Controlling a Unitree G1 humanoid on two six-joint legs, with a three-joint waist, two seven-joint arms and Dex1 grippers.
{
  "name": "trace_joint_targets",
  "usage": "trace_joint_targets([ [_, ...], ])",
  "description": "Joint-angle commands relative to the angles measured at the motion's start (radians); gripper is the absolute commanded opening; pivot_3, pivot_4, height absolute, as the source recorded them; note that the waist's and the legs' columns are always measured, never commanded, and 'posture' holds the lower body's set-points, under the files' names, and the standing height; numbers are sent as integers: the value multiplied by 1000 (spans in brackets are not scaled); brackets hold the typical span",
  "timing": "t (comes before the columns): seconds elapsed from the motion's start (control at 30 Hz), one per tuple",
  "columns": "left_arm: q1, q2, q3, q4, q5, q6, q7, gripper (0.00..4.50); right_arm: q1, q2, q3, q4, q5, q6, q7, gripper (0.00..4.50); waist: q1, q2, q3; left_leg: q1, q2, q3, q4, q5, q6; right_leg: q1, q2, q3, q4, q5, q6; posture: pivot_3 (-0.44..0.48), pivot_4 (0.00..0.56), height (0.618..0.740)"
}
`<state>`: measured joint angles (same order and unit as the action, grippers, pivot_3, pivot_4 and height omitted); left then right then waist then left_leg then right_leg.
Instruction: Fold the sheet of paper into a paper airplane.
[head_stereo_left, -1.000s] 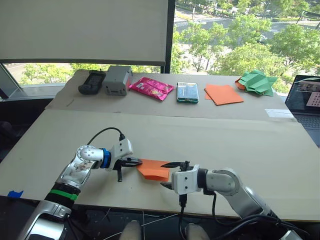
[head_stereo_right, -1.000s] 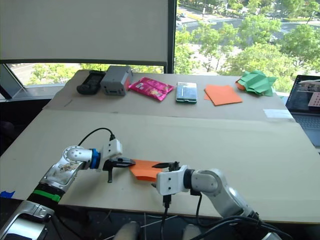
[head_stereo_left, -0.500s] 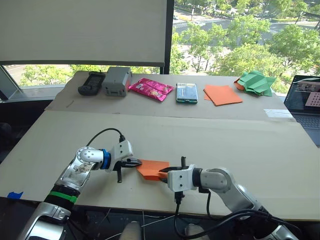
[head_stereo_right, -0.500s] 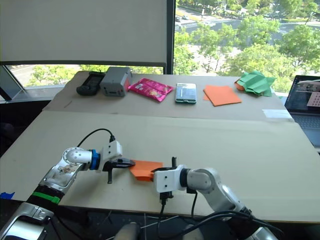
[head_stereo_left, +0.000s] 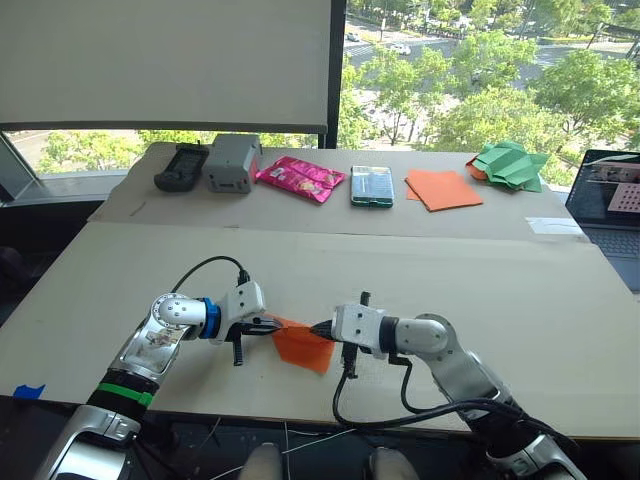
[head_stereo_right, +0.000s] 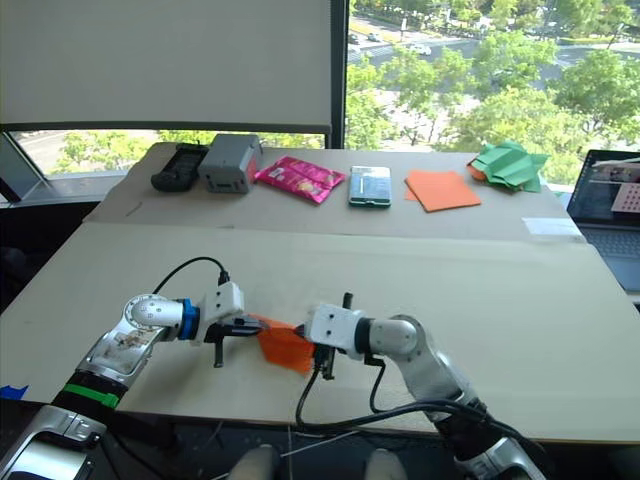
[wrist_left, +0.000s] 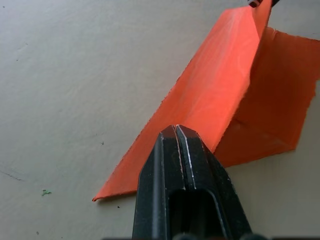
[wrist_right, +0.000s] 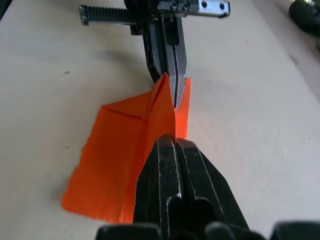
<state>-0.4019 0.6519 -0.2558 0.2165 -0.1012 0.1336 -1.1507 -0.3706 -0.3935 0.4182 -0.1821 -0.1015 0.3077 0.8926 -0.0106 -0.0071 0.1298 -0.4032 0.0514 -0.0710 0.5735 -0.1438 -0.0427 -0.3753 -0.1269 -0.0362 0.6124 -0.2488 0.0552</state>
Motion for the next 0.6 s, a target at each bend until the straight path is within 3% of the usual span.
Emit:
trace_joint_targets([
  [0.03,25,11,-28,32,42,11,-6,0,-36,0,2,-2,38,140,34,21,0,0,0,0,0,0,0,0,0,0,0,0,0,0,0,0,150,702],
  [0.47,40,33,41,-63,1,64,16,0,-37,27,49,83,9,225,-6,21,-4,2,-1,-1,0,0,-1,0,0,-2,0,0,0,0,0,0,150,702],
  [0.6,21,65,109,-176,-87,171,-8,0,-35,28,60,95,1,225,-18,21,-6,1,-1,-3,0,0,-1,0,0,-5,0,0,1,0,0,0,150,702],
])
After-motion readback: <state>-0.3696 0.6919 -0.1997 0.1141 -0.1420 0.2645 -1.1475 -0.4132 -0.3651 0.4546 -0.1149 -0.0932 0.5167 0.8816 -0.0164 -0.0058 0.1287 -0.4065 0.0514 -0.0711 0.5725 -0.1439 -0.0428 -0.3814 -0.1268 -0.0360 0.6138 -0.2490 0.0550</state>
